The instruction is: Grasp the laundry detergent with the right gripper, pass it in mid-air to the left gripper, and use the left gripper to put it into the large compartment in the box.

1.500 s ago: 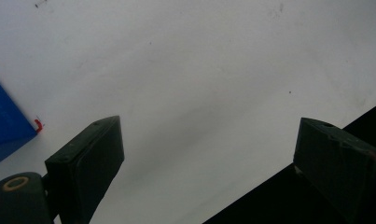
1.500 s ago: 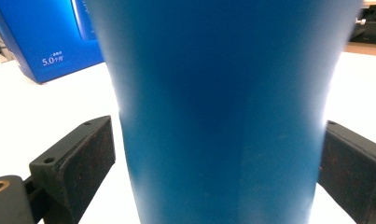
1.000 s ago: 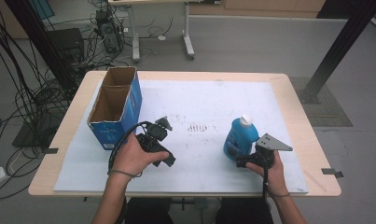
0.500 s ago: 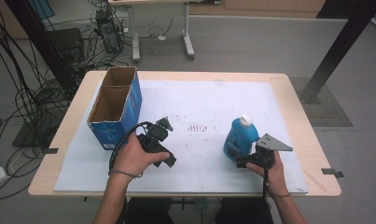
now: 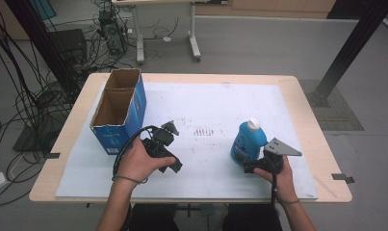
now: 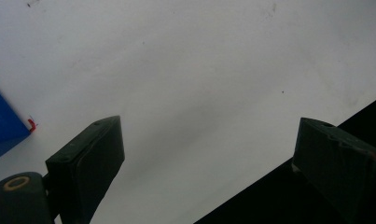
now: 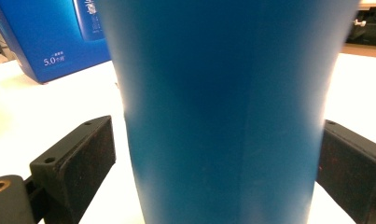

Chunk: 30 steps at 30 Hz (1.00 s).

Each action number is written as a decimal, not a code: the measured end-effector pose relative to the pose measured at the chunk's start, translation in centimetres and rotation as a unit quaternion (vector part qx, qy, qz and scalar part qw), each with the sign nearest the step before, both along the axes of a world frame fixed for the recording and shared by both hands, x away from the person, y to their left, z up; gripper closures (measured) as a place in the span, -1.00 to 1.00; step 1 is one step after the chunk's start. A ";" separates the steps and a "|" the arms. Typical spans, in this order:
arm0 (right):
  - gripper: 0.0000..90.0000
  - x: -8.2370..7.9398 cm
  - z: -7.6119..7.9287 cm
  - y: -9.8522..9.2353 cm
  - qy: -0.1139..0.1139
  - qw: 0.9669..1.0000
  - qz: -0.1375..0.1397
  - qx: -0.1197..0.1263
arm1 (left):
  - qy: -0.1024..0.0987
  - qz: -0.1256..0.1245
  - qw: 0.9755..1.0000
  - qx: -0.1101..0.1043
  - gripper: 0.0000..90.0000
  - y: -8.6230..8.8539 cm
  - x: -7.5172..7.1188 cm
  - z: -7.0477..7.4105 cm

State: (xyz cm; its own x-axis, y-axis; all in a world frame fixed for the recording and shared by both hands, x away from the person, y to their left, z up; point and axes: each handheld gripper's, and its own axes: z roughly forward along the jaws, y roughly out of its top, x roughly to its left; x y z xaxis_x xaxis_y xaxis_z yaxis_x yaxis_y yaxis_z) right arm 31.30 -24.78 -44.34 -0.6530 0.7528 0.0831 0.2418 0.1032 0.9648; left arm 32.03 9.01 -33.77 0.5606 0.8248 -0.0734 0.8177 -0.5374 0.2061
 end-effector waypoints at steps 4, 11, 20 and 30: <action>-0.91 0.0 0.0 0.0 0.000 1.000 -0.002 -0.001 | -0.001 -0.002 1.000 0.001 -0.79 0.0 0.0 0.1; -0.92 0.0 -0.1 0.2 -0.001 1.000 -0.003 -0.003 | -0.001 -0.002 1.000 0.000 -0.79 0.0 0.0 0.1; -0.75 0.0 -0.1 0.2 -0.004 1.000 -0.003 -0.006 | 0.000 0.000 1.000 0.002 -0.79 0.0 0.0 0.1; -0.50 0.1 -0.2 0.2 -0.009 1.000 -0.002 -0.009 | -0.004 -0.002 1.000 0.002 -0.79 -0.1 0.0 0.4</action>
State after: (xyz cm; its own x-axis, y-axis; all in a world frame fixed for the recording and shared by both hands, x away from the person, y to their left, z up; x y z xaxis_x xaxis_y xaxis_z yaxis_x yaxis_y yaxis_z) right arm 31.35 -24.55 -44.52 -0.6518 0.7562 0.0575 0.2238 0.1193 0.9673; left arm 32.06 8.91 -33.42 0.5637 0.8233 -0.0663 0.8144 -0.5407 0.2108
